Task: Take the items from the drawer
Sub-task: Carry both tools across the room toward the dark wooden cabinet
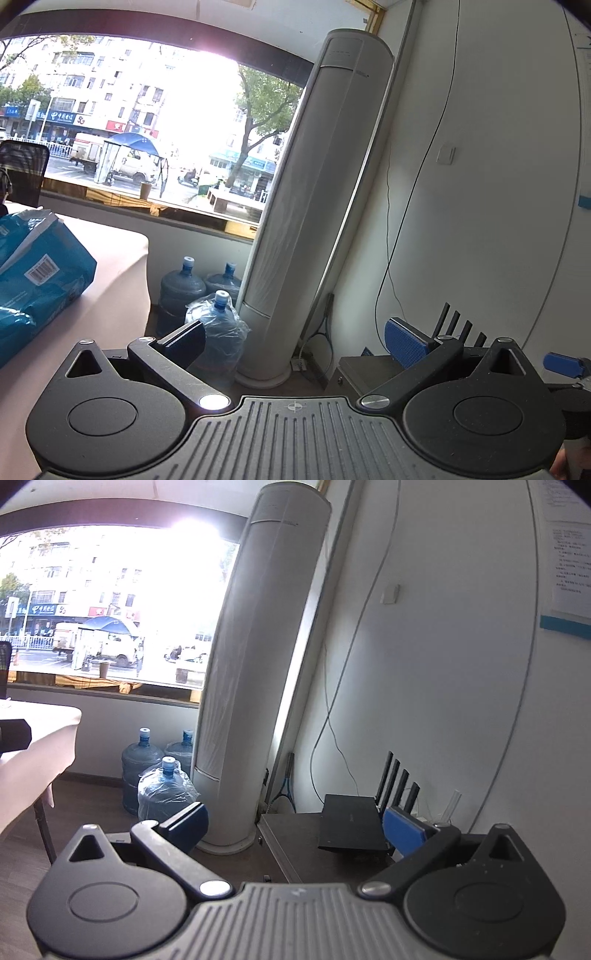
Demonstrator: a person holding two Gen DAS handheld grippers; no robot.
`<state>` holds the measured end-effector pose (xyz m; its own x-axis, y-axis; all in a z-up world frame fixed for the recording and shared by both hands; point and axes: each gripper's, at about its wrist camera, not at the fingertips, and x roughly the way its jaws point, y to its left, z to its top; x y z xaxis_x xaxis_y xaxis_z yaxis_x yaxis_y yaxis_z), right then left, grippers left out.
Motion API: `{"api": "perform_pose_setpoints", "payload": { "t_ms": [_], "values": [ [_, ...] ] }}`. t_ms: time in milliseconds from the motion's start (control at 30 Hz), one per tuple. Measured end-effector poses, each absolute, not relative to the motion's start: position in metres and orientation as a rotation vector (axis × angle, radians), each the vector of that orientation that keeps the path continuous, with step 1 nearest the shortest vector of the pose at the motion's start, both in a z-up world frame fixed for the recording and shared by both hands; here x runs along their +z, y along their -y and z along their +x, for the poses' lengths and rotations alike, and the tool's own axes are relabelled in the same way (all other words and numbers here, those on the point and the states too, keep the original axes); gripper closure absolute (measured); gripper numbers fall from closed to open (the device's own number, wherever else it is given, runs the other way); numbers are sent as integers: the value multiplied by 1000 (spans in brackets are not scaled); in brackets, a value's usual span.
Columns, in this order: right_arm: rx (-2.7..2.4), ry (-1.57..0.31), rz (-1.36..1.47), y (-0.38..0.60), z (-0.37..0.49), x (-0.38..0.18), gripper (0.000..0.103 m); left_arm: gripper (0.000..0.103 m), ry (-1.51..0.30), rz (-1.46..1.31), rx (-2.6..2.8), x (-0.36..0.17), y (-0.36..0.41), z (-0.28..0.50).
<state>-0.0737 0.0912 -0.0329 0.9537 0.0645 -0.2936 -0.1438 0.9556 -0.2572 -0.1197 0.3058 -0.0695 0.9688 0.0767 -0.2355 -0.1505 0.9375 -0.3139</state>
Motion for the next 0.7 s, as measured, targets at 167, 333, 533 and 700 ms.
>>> {"api": "perform_pose_setpoints", "payload": {
  "t_ms": [167, 333, 533, 700],
  "values": [
    [221, -407, -367, -131, -70, -37, 1, 0, -281, -356, 176, -72, -318, -143],
    [320, -388, -411, -167, -70, -38, 1, 0, -238, -350, 229, -68, -338, -128],
    [318, -392, -301, -170, -48, -51, 1, 0, -271, -259, 221, -74, -338, -85],
    [300, -363, -211, -154, 4, -56, 1, 0, -254, -191, 262, -72, -334, -35]
  ]
}}
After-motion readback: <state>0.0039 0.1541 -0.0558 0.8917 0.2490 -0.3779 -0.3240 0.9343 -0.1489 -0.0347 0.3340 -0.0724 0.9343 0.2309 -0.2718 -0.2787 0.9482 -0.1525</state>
